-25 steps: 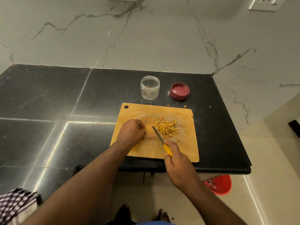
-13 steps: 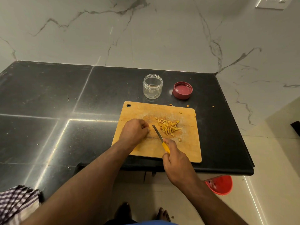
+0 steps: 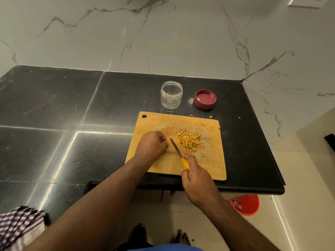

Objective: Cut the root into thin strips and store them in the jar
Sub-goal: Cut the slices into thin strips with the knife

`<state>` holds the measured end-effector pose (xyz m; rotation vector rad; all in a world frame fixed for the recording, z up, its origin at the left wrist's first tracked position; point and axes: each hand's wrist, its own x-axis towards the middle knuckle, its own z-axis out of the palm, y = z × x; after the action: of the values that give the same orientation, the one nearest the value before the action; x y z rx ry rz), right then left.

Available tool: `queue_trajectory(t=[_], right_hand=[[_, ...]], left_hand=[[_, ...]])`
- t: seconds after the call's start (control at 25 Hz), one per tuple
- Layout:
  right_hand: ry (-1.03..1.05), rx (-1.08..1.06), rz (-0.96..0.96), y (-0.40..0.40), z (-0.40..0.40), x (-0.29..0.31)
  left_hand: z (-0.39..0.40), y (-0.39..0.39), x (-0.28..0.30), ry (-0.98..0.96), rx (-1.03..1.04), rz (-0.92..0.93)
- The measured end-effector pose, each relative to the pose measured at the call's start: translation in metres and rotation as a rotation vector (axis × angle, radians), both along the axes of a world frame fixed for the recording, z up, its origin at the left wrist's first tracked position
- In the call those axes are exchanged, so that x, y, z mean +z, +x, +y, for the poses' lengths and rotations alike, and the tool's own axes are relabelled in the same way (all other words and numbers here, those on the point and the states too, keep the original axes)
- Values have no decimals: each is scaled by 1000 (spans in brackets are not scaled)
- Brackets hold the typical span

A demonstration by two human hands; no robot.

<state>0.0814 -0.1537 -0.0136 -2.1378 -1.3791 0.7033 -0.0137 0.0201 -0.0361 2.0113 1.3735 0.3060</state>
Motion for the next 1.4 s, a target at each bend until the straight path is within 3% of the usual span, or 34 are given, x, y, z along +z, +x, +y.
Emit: queue_trajectory(t=[0.8,1.12,1.4], right_hand=[[-53,92,-151,-10,16,-1],[8,40,-154,-10,-15,-1],[-6,69,-140,-14,6,0]], left_hand=[[1,3,0,3,7,-2],[3,2,0,-37,23,3],[0,2,0,-1,20,-5]])
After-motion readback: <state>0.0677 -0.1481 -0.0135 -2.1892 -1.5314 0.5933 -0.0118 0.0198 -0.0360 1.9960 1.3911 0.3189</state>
